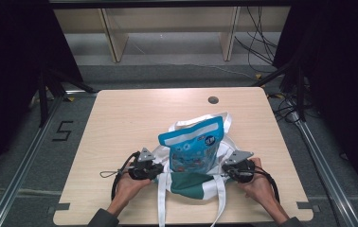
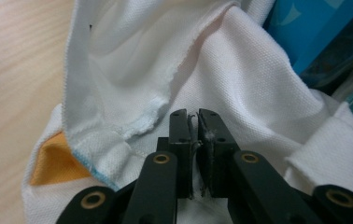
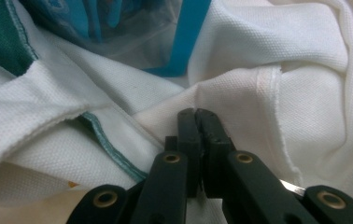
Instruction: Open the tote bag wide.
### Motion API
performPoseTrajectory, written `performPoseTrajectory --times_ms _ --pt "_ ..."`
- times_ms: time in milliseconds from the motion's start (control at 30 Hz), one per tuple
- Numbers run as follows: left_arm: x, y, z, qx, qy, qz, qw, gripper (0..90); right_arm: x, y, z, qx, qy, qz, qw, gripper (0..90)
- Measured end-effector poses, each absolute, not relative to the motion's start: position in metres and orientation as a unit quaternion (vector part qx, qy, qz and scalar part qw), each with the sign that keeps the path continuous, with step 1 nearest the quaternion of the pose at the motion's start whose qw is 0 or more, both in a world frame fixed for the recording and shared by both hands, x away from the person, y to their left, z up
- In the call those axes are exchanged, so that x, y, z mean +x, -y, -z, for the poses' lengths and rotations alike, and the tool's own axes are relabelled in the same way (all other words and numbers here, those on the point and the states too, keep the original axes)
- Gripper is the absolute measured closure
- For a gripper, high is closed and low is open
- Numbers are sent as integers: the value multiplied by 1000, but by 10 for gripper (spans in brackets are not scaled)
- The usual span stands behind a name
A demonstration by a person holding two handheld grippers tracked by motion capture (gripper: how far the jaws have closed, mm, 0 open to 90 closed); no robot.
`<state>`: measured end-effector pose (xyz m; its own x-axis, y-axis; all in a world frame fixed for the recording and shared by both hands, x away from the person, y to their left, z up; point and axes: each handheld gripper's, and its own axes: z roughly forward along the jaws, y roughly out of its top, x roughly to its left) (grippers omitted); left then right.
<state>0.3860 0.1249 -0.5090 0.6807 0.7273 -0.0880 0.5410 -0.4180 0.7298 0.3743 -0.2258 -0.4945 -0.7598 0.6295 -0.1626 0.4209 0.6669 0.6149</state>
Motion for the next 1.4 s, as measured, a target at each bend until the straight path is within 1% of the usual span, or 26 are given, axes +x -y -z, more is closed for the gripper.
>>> performPoseTrajectory --times_ms 33,100,133,200,233,267,300,400,467,600,633,667,933,1000,1067,1133,1200,1267,1300,1333,1400 --pt "391 -125 509 837 -374 -127 379 836 378 226 495 295 -893 -284 187 890" --pt "401 -125 508 836 -379 -129 376 835 387 224 495 302 -889 -285 192 891" --pt "405 -125 509 829 -390 -125 381 834 392 223 494 301 -892 -279 192 891" --pt "414 -126 508 829 -389 -129 379 835 402 221 496 304 -888 -281 198 892" --pt "419 -127 509 828 -392 -128 380 834 407 221 494 306 -890 -276 193 892" --pt "422 -127 509 825 -399 -130 379 834 412 220 496 307 -885 -285 203 892" --pt "425 -127 509 824 -399 -130 380 834 417 219 496 311 -884 -285 202 893" --pt "432 -126 509 823 -400 -134 380 834 428 218 496 312 -886 -280 200 895" --pt "434 -126 509 824 -398 -140 377 834 435 217 497 314 -882 -283 209 895" --pt "439 -127 510 819 -405 -133 384 833 448 216 498 322 -877 -288 210 896" --pt "441 -129 510 822 -399 -141 382 832 450 216 498 326 -875 -291 209 895" --pt "442 -129 510 818 -405 -136 385 833 453 217 497 325 -877 -290 204 896" --pt "452 -131 512 812 -408 -137 393 831 459 215 499 328 -870 -295 220 894" --pt "452 -131 512 811 -411 -139 393 830 460 215 498 331 -872 -293 210 894" --pt "452 -132 512 812 -407 -144 393 815 461 215 499 329 -873 -295 208 892" --pt "452 -133 513 806 -412 -137 403 809 461 215 499 331 -871 -297 210 890" --pt "452 -134 512 798 -424 -126 410 785 460 215 499 333 -869 -296 214 878" --pt "451 -134 510 800 -418 -132 411 754 459 216 499 341 -866 -302 207 857" --pt "450 -133 509 798 -420 -134 410 734 460 218 498 337 -865 -302 216 842" --pt "449 -133 508 797 -425 -138 407 710 459 219 497 341 -864 -304 211 809" --pt "448 -135 505 788 -431 -134 419 652 457 220 492 356 -854 -309 222 724"
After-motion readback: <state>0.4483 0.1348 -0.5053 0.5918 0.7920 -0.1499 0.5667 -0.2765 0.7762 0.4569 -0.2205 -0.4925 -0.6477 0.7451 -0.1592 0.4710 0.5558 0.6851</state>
